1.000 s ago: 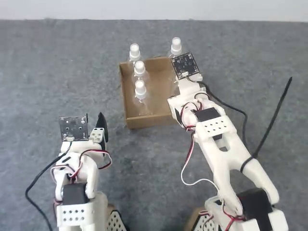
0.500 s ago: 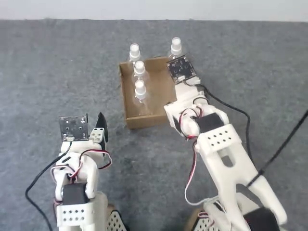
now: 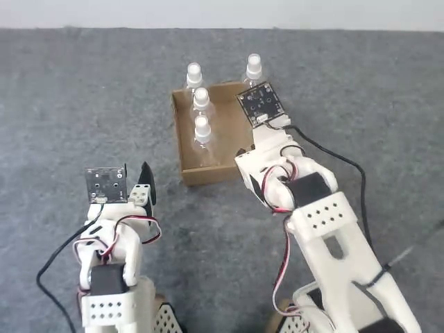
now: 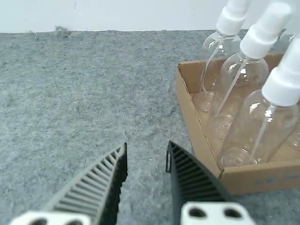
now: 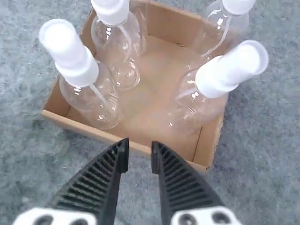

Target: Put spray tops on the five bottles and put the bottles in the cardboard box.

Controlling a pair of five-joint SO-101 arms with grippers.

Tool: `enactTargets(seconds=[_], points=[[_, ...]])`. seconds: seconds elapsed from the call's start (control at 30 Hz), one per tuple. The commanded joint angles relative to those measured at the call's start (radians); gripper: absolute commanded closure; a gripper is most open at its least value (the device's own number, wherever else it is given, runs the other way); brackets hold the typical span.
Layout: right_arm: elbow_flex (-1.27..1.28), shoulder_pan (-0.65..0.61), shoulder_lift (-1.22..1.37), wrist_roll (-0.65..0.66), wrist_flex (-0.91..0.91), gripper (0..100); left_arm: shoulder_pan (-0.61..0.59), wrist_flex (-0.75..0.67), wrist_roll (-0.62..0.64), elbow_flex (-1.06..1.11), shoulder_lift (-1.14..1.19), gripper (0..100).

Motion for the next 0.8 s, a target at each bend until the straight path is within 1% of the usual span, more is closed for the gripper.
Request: enactTargets(seconds=[0.0, 0.5, 0.67, 0.77], points=[[-0.025, -0.01, -0.094, 0.0, 0.036, 97.8, -0.008, -0.032, -0.009, -0.007, -0.018, 87], [-0.021, -0.01, -0.285, 0.0, 0.14, 97.9, -0.008, -0.032, -0.009, -0.007, -0.018, 87], [0.034, -0.01, -0.377, 0.009, 0.12, 97.9, -0.008, -0.032, -0.009, -0.007, -0.018, 87], [0.095, -0.01, -0.444, 0.064, 0.073, 97.9, -0.008, -0.032, -0.009, -0.007, -0.018, 87]])
